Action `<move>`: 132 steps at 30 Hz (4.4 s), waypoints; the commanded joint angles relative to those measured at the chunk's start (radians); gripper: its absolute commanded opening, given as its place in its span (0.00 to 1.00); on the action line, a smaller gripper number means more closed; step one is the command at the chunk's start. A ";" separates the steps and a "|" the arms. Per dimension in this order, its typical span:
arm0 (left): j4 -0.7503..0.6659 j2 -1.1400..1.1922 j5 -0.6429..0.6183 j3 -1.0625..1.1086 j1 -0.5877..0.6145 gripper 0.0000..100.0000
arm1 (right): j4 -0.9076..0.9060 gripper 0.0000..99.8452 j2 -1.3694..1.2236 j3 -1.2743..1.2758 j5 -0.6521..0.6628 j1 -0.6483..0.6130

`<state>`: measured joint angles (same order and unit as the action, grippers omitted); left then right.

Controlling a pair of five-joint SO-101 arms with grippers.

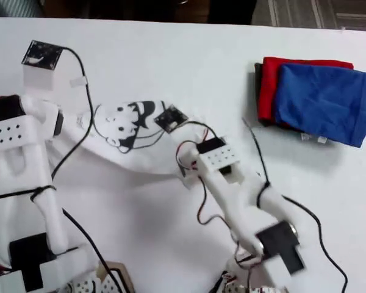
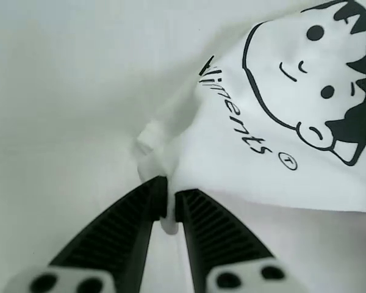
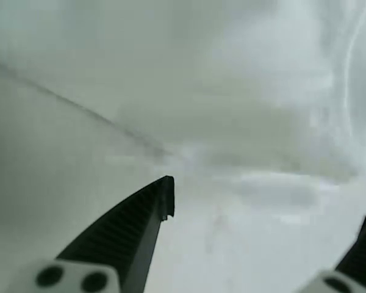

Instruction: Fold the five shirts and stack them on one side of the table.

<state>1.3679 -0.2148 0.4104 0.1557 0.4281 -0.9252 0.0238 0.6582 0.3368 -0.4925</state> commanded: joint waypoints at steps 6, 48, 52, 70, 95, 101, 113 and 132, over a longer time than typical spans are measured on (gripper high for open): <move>-0.020 -0.005 0.003 -0.008 0.011 0.03 | -0.096 0.43 -0.294 -0.339 -0.002 0.050; 0.387 -0.284 0.002 -0.294 0.044 0.03 | -0.799 0.02 0.615 -0.514 0.081 0.131; 0.206 -0.206 0.002 -0.131 0.044 0.03 | -0.608 0.02 0.529 -0.387 0.081 0.133; -0.250 0.298 -0.008 -0.042 -0.031 0.03 | -0.340 0.45 -0.483 -0.990 0.072 0.367; -0.133 0.298 -0.008 -0.173 -0.025 0.03 | -0.447 0.30 -0.779 -1.289 0.072 -0.022; -0.064 0.298 -0.008 -0.216 -0.028 0.03 | -0.348 0.30 -0.852 -1.573 -0.023 0.102; -0.063 0.298 -0.008 -0.214 -0.028 0.03 | -0.518 0.30 -1.075 -1.975 -0.077 0.205; -0.044 0.298 -0.008 -0.216 -0.025 0.03 | -0.843 0.30 -1.082 -2.027 -0.075 0.166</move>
<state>1.3019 0.0951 0.4104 -0.0130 0.4051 -1.7446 -1.0702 -1.3395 0.2662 -0.3191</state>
